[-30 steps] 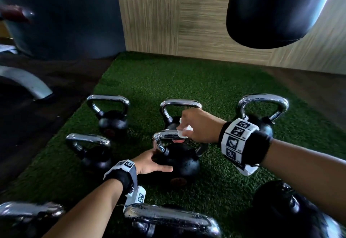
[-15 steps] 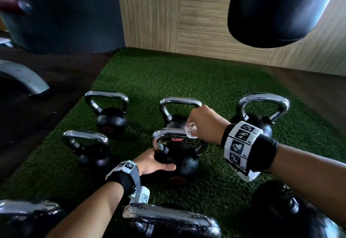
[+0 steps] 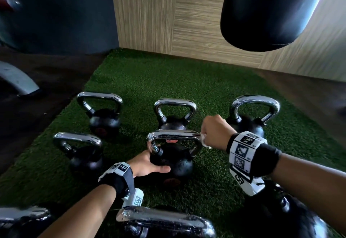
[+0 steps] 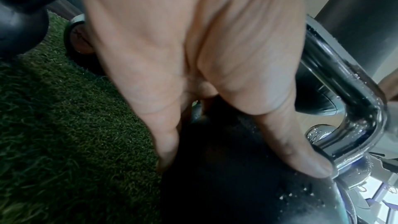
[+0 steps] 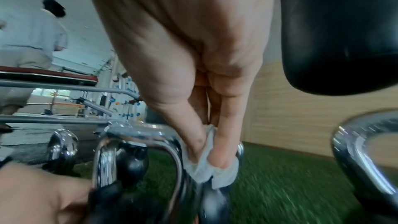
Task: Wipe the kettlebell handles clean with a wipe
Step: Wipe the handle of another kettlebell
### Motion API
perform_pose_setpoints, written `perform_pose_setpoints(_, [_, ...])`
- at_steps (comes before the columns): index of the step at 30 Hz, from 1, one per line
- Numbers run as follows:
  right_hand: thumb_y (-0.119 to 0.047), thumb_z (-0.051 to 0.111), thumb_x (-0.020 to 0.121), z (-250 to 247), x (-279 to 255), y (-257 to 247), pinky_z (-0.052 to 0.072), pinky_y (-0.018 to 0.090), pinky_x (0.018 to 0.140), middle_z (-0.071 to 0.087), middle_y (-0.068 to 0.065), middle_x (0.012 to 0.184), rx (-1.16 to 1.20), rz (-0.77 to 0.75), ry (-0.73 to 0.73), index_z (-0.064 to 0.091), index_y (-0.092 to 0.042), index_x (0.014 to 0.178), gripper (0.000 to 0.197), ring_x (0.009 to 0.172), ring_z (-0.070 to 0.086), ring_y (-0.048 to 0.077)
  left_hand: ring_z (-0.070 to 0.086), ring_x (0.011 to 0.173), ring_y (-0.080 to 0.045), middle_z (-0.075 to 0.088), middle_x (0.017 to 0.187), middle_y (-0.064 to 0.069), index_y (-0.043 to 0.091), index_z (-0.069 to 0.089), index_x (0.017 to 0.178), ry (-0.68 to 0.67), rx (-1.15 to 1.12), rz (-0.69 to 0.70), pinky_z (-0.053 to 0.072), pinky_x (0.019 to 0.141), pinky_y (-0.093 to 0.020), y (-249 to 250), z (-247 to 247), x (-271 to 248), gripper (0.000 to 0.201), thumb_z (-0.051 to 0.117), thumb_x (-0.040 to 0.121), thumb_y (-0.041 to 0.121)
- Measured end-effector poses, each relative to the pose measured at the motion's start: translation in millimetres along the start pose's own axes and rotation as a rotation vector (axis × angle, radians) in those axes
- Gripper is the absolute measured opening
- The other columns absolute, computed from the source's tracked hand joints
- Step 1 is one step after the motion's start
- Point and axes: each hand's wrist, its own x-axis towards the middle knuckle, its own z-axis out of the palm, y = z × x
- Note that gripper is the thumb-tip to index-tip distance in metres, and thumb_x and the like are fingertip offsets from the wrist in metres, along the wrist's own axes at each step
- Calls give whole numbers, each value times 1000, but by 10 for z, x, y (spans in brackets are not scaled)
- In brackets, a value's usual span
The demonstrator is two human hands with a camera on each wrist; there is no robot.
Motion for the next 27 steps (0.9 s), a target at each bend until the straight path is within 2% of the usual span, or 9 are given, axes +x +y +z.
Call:
perform_pose_setpoints(2, [-6, 72, 76, 58, -5, 101, 49, 21, 55, 71, 9, 71, 10, 19, -61, 78, -4, 81, 8, 68, 68, 21, 52, 101, 20, 61, 106, 35, 46, 60, 101, -7, -7, -11, 40, 91, -5, 0, -8, 0, 47, 93, 68, 42])
perform_pose_setpoints(5, [-5, 76, 73, 118, 39, 209, 46, 16, 48, 75, 5, 72, 83, 7, -37, 81, -13, 78, 10, 62, 66, 13, 55, 113, 7, 62, 115, 31, 46, 60, 106, -26, 13, 1, 39, 104, -19, -13, -25, 20, 51, 93, 66, 47])
perform_pose_setpoints(8, [-9, 78, 74, 182, 103, 266, 35, 7, 41, 74, 1, 70, 113, 14, -25, 82, -15, 79, 8, 53, 56, 5, 57, 123, -3, 64, 121, 25, 45, 61, 112, -25, 21, 16, 39, 109, -22, -11, -28, 13, 57, 94, 66, 47])
perform_pose_setpoints(13, [-19, 87, 71, 508, 119, 270, 48, 17, 50, 74, 5, 83, 104, 131, -132, 78, -7, 89, 23, 75, 67, 15, 54, 127, -8, 62, 129, 18, 43, 51, 127, -10, 110, -10, 37, 112, -25, 56, -51, -46, 91, 84, 48, 74])
perform_pose_setpoints(17, [-20, 87, 68, 626, 160, 316, 57, 27, 67, 78, 7, 89, 162, 175, -136, 79, -10, 92, 27, 82, 72, 16, 48, 118, -3, 55, 136, 17, 41, 46, 142, -72, 357, -40, 37, 96, -20, 169, -120, -113, 88, 76, 68, 77])
perform_pose_setpoints(20, [-19, 84, 72, 512, 204, 399, 48, 14, 54, 72, -3, 75, 87, 116, -131, 79, -13, 87, 17, 73, 66, 11, 56, 114, -7, 61, 136, 12, 36, 54, 141, -102, 637, -92, 41, 91, -19, 292, -319, -166, 79, 81, 72, 63])
perform_pose_setpoints(23, [-19, 82, 78, 240, 263, 439, 33, 1, 45, 74, -9, 79, 127, 29, -31, 80, -23, 85, 8, 63, 59, -2, 70, 107, -16, 74, 119, 4, 32, 68, 125, 134, 742, -61, 50, 86, -20, 466, -623, -227, 47, 80, 80, 28])
perform_pose_setpoints(25, [-27, 85, 75, 35, 272, 393, 36, 2, 47, 72, -18, 74, 237, -33, 67, 78, -34, 82, 13, 61, 59, -7, 73, 90, -14, 78, 103, 5, 30, 74, 119, 379, 531, 127, 48, 72, -12, 611, -781, -274, 30, 72, 92, 17])
perform_pose_setpoints(27, [-25, 89, 71, -119, 262, 282, 47, 7, 60, 73, -19, 71, 426, -131, 110, 77, -41, 80, 22, 65, 64, -6, 74, 80, -14, 79, 94, 7, 28, 77, 114, 482, 223, 284, 50, 68, -6, 838, -826, -326, 20, 70, 96, 22])
